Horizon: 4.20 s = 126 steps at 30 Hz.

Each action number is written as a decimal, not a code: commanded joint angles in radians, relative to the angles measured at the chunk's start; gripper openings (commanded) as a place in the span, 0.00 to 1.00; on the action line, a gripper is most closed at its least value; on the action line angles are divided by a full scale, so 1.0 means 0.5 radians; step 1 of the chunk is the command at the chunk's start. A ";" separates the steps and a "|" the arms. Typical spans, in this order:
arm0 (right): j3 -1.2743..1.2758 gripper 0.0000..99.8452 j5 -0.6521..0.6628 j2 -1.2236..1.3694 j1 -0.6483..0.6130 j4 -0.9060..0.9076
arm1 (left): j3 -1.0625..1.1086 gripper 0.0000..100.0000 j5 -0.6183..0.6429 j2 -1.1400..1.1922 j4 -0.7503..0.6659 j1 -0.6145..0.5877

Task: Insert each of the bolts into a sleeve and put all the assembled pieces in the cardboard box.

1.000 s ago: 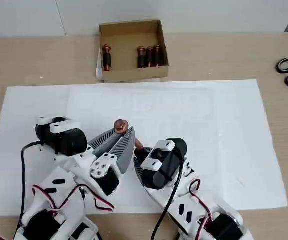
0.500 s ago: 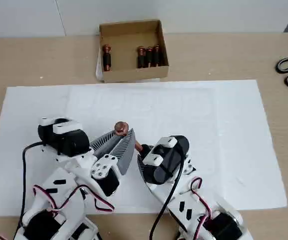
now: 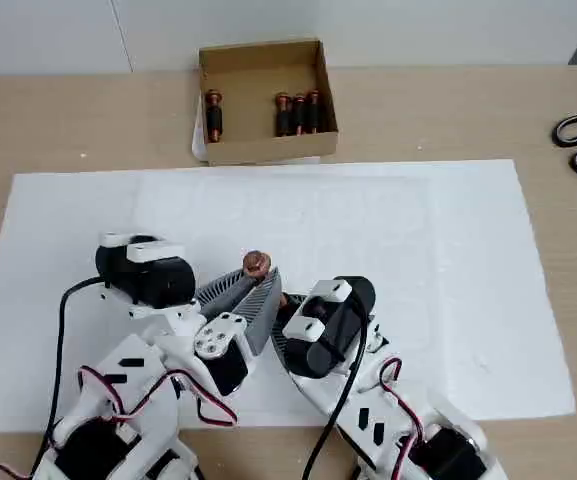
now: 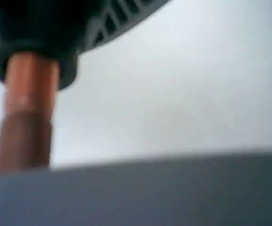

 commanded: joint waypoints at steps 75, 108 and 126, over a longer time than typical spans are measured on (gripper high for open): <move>0.101 0.00 0.117 0.048 0.235 -0.361 | -0.373 0.26 -0.101 0.528 -0.178 -0.626; -2.446 0.00 -0.040 3.537 1.017 -0.539 | -3.040 0.26 -0.288 3.839 0.549 -1.160; -4.088 0.00 -0.043 4.838 1.002 -0.551 | -4.163 0.26 -0.393 4.710 1.049 -1.114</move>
